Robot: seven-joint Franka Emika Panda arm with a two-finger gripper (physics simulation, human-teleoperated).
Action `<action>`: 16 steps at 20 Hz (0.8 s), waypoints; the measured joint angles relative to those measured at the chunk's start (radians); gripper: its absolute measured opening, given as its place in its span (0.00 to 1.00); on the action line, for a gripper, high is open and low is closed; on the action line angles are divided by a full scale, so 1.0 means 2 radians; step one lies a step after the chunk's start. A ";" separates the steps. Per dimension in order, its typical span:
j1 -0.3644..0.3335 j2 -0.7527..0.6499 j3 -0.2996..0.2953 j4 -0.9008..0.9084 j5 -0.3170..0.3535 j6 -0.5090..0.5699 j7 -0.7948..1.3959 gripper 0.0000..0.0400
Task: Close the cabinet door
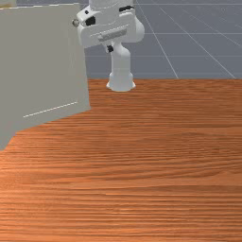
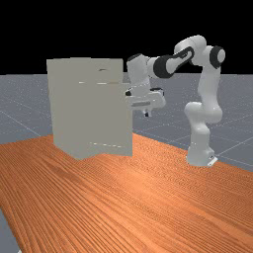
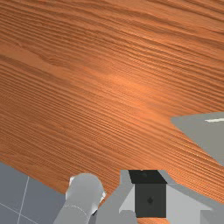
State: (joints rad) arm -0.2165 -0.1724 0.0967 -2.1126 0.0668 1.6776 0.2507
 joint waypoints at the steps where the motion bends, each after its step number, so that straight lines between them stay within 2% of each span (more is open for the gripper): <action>1: -0.012 0.000 0.013 0.000 -0.003 0.000 -0.011 0.00; 9: -0.102 0.008 0.110 0.009 -0.023 0.001 -0.094 0.00; 16: -0.165 0.011 0.176 0.012 -0.035 0.014 -0.157 0.00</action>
State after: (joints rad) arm -0.5468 -0.1497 0.4487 -2.0889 -0.0029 1.7064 -0.0627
